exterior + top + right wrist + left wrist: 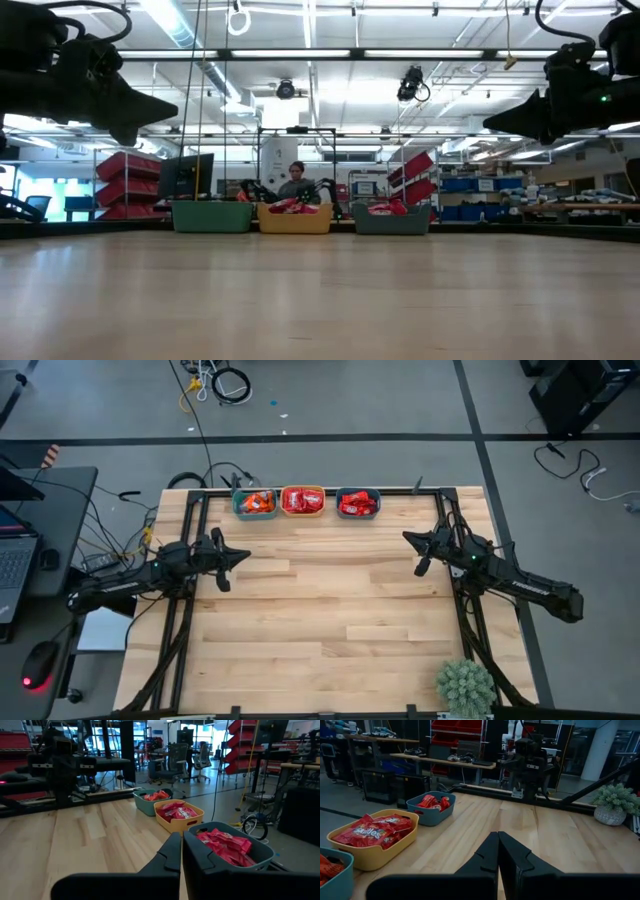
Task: Sort candy
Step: Return to Home Position
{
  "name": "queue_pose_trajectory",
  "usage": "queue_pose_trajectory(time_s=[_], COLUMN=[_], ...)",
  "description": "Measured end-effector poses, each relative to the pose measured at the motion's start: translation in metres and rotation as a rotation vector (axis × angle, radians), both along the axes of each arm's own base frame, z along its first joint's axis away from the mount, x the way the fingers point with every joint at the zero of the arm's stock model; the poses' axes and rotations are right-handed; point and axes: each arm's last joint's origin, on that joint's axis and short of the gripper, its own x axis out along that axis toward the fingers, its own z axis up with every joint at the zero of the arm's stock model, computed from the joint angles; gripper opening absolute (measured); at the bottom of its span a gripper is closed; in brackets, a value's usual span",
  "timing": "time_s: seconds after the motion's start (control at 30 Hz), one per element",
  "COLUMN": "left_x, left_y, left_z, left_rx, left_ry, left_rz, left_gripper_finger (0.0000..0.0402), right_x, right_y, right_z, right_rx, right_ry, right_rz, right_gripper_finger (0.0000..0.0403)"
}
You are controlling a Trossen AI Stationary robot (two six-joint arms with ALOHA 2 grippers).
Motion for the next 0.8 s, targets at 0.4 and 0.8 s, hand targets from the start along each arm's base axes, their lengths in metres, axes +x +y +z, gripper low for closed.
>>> queue_pose_trajectory(time_s=[0.4, 0.8], left_x=[0.0000, 0.0000], left_y=[0.0000, 0.0000], left_z=[0.0000, -0.0002], left_rx=[0.000, 0.000], left_ry=[0.000, 0.001], left_rz=[0.000, 0.000], left_gripper_finger=[0.0010, 0.0010], right_x=[0.0000, 0.0000], right_y=[0.0000, 0.0000], right_z=[0.0000, 0.0000], right_rx=[0.000, 0.000], right_ry=[0.000, 0.000], right_rz=[0.001, 0.000], right_gripper_finger=[0.0004, 0.0001])
